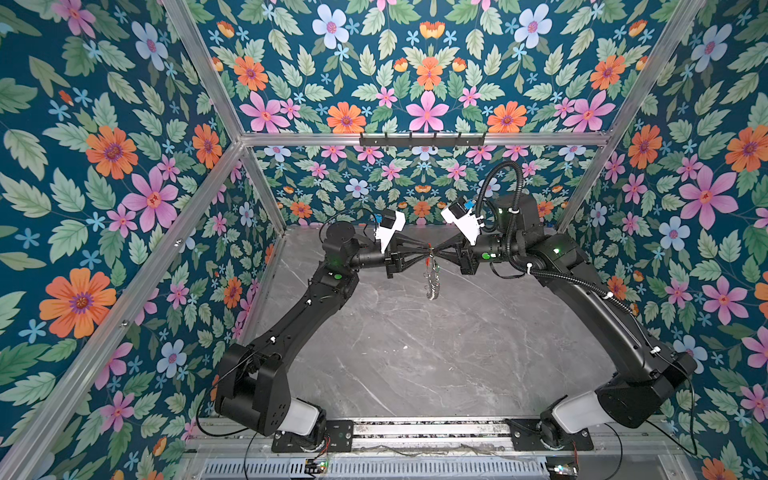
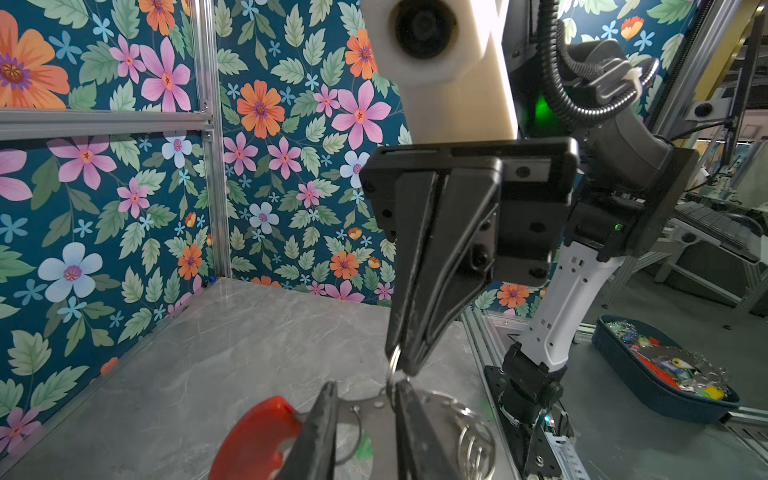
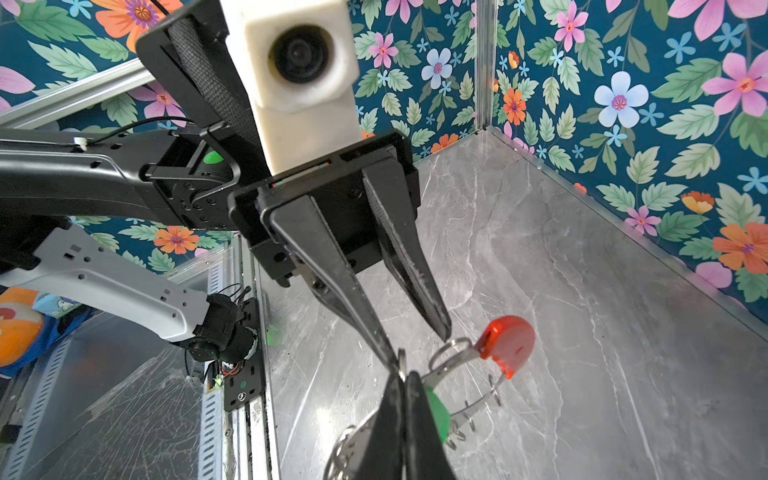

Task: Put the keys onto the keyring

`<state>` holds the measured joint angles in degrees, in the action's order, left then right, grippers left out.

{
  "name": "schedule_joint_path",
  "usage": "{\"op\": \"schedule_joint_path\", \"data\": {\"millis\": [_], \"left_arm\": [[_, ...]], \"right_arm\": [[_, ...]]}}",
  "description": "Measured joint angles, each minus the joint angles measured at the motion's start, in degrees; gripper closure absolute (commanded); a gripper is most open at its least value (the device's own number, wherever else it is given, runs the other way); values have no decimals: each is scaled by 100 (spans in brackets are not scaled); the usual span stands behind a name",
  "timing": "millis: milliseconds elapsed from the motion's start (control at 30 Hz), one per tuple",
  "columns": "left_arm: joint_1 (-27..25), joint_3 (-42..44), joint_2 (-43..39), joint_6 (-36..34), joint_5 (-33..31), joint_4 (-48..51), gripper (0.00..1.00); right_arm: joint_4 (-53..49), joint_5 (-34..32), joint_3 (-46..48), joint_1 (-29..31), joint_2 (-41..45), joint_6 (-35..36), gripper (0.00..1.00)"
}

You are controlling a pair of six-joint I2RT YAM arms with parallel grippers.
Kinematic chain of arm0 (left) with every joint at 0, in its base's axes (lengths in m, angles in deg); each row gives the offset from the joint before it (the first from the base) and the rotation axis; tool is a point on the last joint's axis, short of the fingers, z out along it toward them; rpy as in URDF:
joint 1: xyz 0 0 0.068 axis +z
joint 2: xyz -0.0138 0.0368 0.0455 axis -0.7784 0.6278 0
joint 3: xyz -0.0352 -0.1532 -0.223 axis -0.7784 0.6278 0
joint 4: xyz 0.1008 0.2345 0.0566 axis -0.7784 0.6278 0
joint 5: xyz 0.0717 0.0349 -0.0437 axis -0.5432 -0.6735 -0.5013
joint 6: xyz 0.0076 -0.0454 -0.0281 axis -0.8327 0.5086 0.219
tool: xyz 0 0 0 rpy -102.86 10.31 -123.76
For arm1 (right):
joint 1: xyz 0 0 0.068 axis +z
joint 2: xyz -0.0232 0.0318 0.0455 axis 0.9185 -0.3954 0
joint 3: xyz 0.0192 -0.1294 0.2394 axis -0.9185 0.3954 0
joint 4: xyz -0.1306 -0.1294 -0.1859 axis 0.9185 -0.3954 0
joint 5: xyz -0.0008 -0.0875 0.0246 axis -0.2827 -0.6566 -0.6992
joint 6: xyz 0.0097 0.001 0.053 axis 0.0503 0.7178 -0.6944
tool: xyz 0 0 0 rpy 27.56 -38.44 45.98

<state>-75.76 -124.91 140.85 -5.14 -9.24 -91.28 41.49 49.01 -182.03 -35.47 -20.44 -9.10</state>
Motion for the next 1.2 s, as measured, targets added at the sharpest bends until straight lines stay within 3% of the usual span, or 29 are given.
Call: {"op": "schedule_joint_path", "data": {"millis": [500,733,1200], "left_arm": [[-9,59,142,599,188,-610,81],[-24,90,219,933,297,-1010,100],[26,361,103,1290,103,-1331,100]], "right_arm": [[46,37,-31,66,-59,-50,100],[87,-24,-31,66,-59,-111,100],[662,-90,339,85,20,-348,100]]}}
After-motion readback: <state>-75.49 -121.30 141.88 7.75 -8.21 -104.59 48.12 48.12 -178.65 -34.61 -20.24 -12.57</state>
